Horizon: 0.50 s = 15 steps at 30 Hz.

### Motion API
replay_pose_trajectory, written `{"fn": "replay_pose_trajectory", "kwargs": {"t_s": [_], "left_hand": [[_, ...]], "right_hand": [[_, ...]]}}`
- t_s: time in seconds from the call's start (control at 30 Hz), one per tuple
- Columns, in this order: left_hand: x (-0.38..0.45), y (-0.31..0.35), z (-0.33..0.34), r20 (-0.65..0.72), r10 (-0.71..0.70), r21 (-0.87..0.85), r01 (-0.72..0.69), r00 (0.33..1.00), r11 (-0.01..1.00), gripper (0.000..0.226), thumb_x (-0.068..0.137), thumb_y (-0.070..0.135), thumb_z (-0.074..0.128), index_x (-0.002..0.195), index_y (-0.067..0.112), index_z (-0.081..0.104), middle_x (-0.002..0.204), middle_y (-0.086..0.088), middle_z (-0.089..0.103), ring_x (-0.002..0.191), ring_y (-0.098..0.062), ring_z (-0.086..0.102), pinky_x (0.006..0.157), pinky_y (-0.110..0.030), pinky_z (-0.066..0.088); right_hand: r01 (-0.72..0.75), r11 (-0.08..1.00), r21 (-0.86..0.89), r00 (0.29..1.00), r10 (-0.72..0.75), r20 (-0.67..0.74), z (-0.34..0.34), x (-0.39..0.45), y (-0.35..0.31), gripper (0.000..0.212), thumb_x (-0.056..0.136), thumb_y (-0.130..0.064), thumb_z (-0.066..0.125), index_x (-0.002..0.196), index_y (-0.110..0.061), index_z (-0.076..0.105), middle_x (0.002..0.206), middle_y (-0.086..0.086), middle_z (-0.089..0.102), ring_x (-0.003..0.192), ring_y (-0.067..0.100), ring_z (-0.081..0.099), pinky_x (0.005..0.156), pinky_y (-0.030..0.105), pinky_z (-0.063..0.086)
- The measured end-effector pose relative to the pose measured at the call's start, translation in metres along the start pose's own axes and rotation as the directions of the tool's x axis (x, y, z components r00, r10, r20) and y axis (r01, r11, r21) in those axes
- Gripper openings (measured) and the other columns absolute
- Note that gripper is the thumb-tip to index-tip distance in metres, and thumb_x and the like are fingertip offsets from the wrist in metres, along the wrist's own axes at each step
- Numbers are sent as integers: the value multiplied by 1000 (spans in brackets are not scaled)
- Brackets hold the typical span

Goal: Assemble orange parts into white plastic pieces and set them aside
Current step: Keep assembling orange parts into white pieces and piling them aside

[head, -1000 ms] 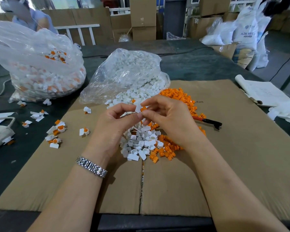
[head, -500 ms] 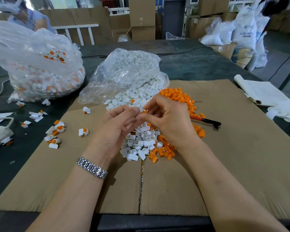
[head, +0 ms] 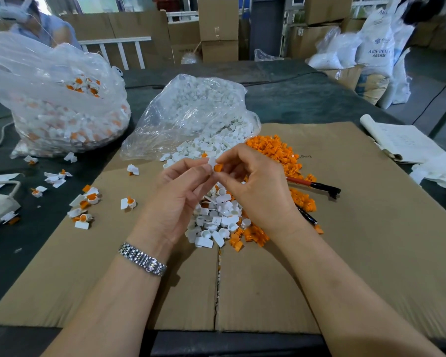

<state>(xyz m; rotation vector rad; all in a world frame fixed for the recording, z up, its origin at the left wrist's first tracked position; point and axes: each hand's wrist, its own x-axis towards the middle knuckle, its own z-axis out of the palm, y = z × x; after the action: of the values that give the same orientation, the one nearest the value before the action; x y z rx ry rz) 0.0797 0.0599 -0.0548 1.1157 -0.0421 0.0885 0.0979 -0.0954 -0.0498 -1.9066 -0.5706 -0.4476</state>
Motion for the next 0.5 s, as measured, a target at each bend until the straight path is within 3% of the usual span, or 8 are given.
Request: {"fn": "replay_pose_trajectory", "kwargs": {"t_s": [0.13,0.33,0.5], "left_hand": [[1,1,1,17,-31,3,31,999,1000,12,79,7,74,90,5,75,101,-15,75,101,-26,73,95,-33,58],[4,3,-7,-20,-27,96,29,999,995,2,72,10,78,73,11,80,81,-8,76,79,-17,73,75,-24,59],[5,3,-9,-13,-36,91,37,999,995,2,71,9,80,72,10,80,83,-10,77,82,-19,76,77,-24,60]], "right_hand": [[31,999,-38,999,-32,-18,-1,0,0,15,87,-11,75,101,-12,68,83,-6,64,77,10,62,71,18,53],[63,994,-84,998,-63,0,-1,0,0,17,87,-12,76,103,-11,70,85,-3,65,78,10,62,74,22,53],[72,992,-107,997,-73,-10,-3,1,0,15,86,-12,77,100,-12,72,86,-6,65,77,7,61,74,19,52]]}}
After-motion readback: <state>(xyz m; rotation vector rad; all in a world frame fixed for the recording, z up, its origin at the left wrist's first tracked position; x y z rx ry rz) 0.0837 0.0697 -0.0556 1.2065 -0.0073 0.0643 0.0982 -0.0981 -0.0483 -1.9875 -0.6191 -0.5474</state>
